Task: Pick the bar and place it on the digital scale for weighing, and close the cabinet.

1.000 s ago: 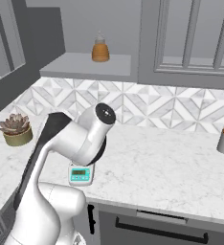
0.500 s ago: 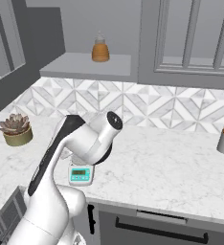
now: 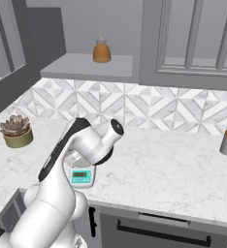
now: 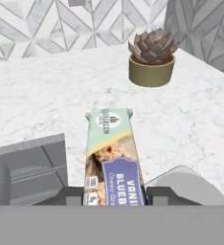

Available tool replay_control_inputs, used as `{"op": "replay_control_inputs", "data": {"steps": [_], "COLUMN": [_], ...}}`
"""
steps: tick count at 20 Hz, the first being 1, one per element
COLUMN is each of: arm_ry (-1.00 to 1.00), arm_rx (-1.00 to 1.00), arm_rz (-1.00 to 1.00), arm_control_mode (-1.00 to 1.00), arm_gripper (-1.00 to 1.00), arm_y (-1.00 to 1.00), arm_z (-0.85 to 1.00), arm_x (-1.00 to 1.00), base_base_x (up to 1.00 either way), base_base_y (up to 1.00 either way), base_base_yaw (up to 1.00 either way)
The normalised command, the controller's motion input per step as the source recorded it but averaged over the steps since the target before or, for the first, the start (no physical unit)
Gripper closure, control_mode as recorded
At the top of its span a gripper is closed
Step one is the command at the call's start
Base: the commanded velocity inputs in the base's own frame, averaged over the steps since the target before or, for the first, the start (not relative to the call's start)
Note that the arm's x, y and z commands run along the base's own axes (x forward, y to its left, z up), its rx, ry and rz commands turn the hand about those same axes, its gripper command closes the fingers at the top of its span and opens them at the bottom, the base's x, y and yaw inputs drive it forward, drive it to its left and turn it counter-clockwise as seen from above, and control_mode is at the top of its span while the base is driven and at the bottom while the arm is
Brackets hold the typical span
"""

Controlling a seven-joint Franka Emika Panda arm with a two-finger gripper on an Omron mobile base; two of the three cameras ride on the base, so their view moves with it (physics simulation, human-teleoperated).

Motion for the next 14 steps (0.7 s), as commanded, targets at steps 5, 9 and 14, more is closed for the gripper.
{"op": "replay_control_inputs", "data": {"steps": [5, 9, 14], "arm_ry": [0.01, 0.01, 0.03], "arm_rx": [0.0, 0.0, 0.0], "arm_rz": [0.07, 0.06, 0.05], "arm_control_mode": [-1.0, -1.0, -1.0], "arm_gripper": [1.0, 1.0, 1.0], "arm_y": [0.03, 0.03, 0.04], "arm_z": [-0.33, -0.33, -0.37], "arm_x": [0.37, 0.32, 0.34], "base_base_x": [0.0, 0.0, 0.0], "base_base_y": [0.0, 0.0, 0.0], "base_base_yaw": [0.0, 0.0, 0.0]}}
